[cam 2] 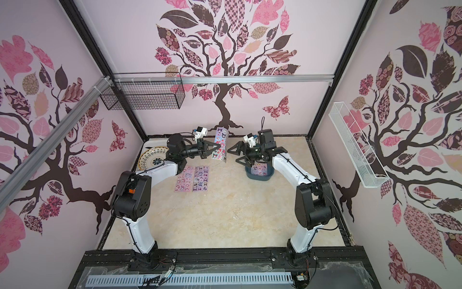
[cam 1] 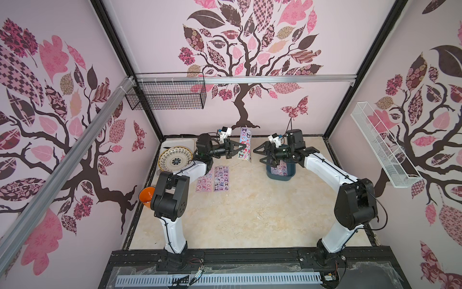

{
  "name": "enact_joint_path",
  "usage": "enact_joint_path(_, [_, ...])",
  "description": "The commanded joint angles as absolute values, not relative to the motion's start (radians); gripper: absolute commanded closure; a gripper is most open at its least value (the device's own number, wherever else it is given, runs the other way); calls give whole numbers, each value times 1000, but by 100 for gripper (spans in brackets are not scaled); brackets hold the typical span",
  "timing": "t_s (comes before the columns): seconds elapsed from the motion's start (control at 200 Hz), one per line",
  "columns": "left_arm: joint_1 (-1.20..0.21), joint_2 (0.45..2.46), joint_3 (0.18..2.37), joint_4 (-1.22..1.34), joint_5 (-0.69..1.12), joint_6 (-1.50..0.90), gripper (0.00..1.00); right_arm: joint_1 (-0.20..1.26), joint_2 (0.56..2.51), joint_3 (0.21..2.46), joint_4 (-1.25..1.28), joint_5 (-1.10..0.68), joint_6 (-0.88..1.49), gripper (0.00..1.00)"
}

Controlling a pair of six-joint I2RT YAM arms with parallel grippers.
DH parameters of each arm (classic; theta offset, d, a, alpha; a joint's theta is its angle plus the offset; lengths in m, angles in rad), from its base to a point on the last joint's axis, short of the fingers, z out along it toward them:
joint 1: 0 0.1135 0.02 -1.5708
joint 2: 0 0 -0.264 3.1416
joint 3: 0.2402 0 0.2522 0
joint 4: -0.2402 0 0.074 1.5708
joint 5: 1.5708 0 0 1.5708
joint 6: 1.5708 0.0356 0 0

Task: Take the stickers out of the storage box
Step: Place the sticker at the center of the board.

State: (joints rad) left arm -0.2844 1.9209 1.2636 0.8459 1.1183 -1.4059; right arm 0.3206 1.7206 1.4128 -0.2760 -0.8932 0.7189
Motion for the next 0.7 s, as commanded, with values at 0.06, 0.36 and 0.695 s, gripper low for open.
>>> enact_joint_path(0.06, [-304,1942,1270,1109,1142,-1602,100,365,1751,1420,89,-925,927,6])
enact_joint_path(0.36, [-300,1936,1256,992,1132,-1514,100,364,1743,1480,92,-943,927,11])
enact_joint_path(0.695, [-281,1871,1253,691,1109,-1273,100,356,1701,1498,-69,-906,818,28])
